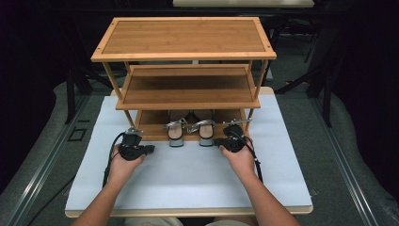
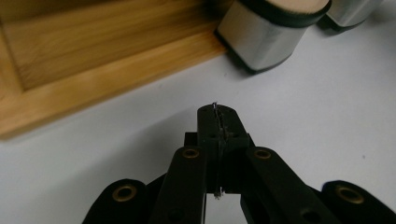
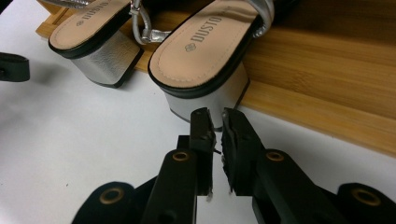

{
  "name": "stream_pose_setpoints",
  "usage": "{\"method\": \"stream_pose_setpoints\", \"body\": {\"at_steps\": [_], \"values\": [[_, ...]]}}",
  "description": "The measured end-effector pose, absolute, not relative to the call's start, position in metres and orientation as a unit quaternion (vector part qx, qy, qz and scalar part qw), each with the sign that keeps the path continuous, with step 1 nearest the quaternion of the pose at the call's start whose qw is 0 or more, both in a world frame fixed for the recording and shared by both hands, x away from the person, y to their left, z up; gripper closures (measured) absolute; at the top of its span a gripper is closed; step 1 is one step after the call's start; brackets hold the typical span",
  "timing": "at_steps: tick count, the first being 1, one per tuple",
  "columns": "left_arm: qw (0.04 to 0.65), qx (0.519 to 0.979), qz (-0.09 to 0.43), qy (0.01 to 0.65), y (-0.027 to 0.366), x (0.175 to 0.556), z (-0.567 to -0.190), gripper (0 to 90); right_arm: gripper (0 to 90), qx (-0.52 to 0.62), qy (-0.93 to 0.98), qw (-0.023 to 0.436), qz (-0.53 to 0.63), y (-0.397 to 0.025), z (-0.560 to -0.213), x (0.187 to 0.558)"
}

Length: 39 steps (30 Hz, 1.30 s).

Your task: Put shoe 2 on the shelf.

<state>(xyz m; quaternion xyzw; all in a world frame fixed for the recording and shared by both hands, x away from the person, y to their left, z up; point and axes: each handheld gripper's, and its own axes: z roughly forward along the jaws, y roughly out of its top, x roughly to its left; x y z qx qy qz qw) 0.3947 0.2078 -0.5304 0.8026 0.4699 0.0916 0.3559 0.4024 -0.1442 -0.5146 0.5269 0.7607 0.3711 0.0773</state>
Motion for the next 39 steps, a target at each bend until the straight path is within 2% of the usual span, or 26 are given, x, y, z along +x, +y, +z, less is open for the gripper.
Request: {"method": "stream_pose_setpoints", "body": {"at_steps": [9, 10, 13, 20, 39], "values": [[0.350, 0.812, 0.097, 0.456, 0.178, 0.410, -0.524, 89.9, 82.9, 0.521, 0.761, 0.074, 0.378, -0.135, -0.517, 0.407], [0.352, 0.812, 0.095, 0.456, 0.176, 0.411, -0.524, 89.9, 83.1, 0.526, 0.759, 0.087, 0.374, -0.133, -0.517, 0.407], [0.350, 0.814, 0.097, 0.454, 0.170, 0.414, -0.524, 89.9, 83.1, 0.520, 0.762, 0.069, 0.380, -0.135, -0.517, 0.408], [0.350, 0.815, 0.097, 0.451, 0.157, 0.417, -0.523, 89.9, 84.0, 0.519, 0.763, 0.074, 0.378, -0.134, -0.517, 0.408], [0.359, 0.814, 0.089, 0.447, 0.149, 0.417, -0.525, 89.8, 84.7, 0.519, 0.761, 0.063, 0.384, -0.125, -0.518, 0.408]]}}
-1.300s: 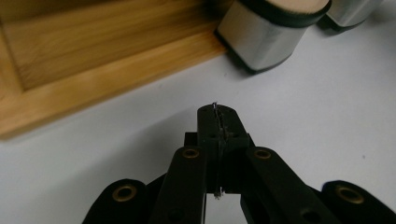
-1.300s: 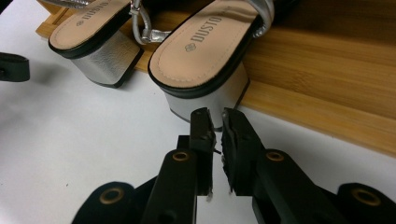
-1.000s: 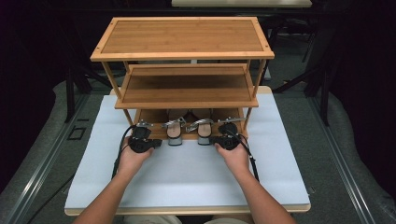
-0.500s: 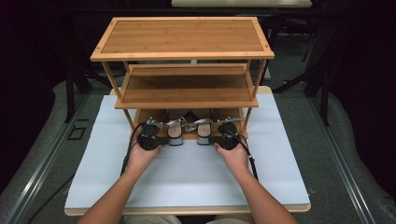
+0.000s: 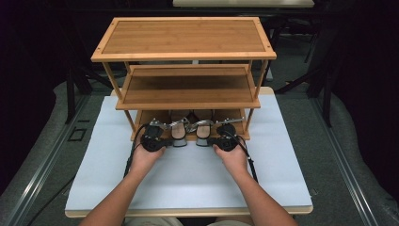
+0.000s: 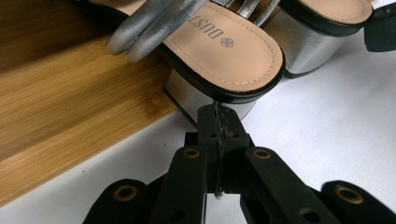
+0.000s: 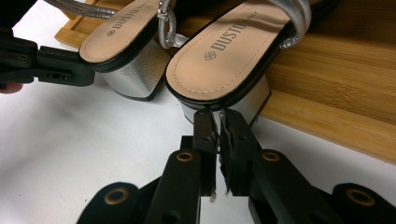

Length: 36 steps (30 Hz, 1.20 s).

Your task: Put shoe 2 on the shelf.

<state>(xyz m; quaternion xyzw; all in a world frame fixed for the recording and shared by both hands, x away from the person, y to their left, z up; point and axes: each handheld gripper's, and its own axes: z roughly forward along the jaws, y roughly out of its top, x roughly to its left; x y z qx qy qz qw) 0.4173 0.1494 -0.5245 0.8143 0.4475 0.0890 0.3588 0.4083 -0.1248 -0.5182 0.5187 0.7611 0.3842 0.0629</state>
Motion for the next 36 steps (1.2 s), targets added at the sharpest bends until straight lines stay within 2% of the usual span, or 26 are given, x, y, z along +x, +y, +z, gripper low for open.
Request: {"method": "stream_pose_setpoints", "body": {"at_steps": [21, 36], "values": [[0.358, 0.811, 0.091, 0.455, 0.163, 0.414, -0.523, 89.4, 80.0, 0.514, 0.762, 0.058, 0.390, -0.133, -0.512, 0.404], [0.360, 0.809, 0.101, 0.453, 0.175, 0.400, -0.513, 89.2, 79.5, 0.513, 0.761, 0.070, 0.391, -0.146, -0.505, 0.389]]}}
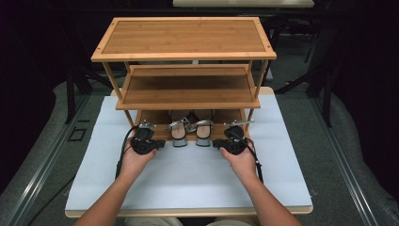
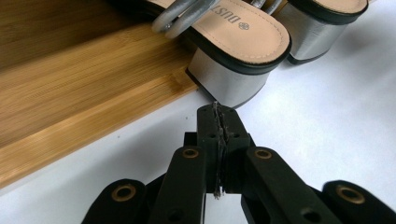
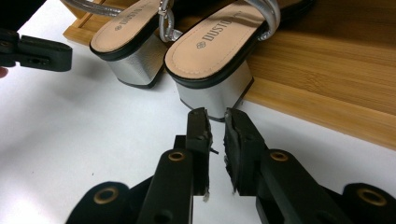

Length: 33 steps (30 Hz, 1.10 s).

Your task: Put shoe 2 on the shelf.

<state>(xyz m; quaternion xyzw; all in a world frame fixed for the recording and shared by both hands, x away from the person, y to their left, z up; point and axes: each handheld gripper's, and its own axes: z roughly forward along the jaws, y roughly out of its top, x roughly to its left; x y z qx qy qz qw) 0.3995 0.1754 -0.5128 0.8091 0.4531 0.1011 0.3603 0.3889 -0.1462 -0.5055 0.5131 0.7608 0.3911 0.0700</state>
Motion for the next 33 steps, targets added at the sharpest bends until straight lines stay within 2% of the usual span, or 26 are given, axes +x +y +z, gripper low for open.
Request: {"method": "stream_pose_setpoints", "body": {"at_steps": [10, 21, 24, 25, 26, 27, 28, 30, 31, 32, 33], "values": [[0.359, 0.807, 0.101, 0.458, 0.201, 0.384, -0.506, 88.2, 76.2, 0.506, 0.769, 0.081, 0.382, -0.161, -0.499, 0.371], [0.367, 0.790, 0.116, 0.478, 0.238, 0.358, -0.516, 85.8, 70.8, 0.510, 0.765, 0.096, 0.381, -0.188, -0.509, 0.341], [0.355, 0.793, 0.121, 0.481, 0.245, 0.352, -0.520, 82.2, 68.1, 0.512, 0.762, 0.098, 0.383, -0.195, -0.512, 0.333], [0.355, 0.791, 0.124, 0.481, 0.248, 0.349, -0.521, 81.2, 66.7, 0.521, 0.757, 0.118, 0.377, -0.196, -0.513, 0.329], [0.357, 0.790, 0.123, 0.484, 0.251, 0.347, -0.523, 79.4, 65.0, 0.514, 0.756, 0.100, 0.392, -0.200, -0.514, 0.326], [0.360, 0.788, 0.122, 0.485, 0.254, 0.345, -0.524, 75.8, 63.6, 0.531, 0.746, 0.131, 0.381, -0.200, -0.514, 0.322], [0.364, 0.785, 0.120, 0.486, 0.256, 0.343, -0.526, 71.9, 61.9, 0.515, 0.749, 0.096, 0.406, -0.206, -0.515, 0.320], [0.371, 0.784, 0.118, 0.484, 0.259, 0.339, -0.530, 66.2, 56.5, 0.536, 0.730, 0.133, 0.401, -0.208, -0.519, 0.313], [0.373, 0.784, 0.116, 0.482, 0.260, 0.338, -0.532, 63.4, 54.5, 0.517, 0.734, 0.082, 0.432, -0.214, -0.521, 0.312], [0.374, 0.785, 0.116, 0.480, 0.261, 0.336, -0.535, 60.6, 52.6, 0.525, 0.727, 0.084, 0.435, -0.216, -0.525, 0.310], [0.373, 0.786, 0.118, 0.479, 0.261, 0.334, -0.537, 58.5, 51.2, 0.546, 0.712, 0.118, 0.424, -0.215, -0.529, 0.307]]}}
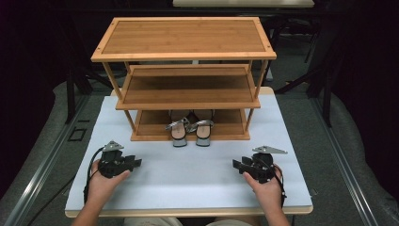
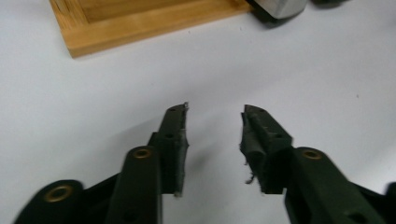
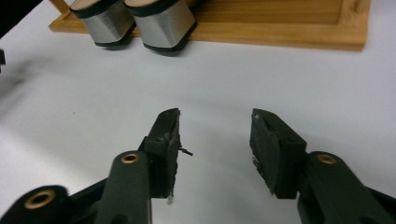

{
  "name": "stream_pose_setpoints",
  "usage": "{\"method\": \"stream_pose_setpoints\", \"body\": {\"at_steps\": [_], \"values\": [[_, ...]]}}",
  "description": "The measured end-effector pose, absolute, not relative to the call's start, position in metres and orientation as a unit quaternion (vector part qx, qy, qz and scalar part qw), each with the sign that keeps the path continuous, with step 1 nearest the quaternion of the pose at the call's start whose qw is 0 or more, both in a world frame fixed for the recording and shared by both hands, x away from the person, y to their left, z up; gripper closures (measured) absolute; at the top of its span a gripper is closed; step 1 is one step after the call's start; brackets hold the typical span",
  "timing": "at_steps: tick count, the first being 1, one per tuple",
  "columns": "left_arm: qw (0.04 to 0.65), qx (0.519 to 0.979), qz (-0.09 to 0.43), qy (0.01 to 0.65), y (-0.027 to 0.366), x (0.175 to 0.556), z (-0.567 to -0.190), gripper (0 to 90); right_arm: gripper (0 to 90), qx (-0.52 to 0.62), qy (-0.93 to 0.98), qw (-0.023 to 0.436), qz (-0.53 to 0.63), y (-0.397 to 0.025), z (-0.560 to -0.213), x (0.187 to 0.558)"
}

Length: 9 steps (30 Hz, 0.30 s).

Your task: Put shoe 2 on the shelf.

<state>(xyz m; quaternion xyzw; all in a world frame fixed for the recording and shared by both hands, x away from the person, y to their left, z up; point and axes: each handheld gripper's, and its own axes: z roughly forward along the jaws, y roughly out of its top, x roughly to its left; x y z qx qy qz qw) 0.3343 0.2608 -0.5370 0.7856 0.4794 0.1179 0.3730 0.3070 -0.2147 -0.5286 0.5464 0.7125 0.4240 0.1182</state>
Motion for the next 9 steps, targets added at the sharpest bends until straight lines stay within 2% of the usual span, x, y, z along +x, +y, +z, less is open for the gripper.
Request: {"method": "stream_pose_setpoints", "body": {"at_steps": [9], "values": [[0.377, 0.781, 0.117, 0.484, 0.266, 0.326, -0.548, 49.2, 36.7, 0.548, 0.713, 0.117, 0.422, -0.223, -0.545, 0.284]]}}
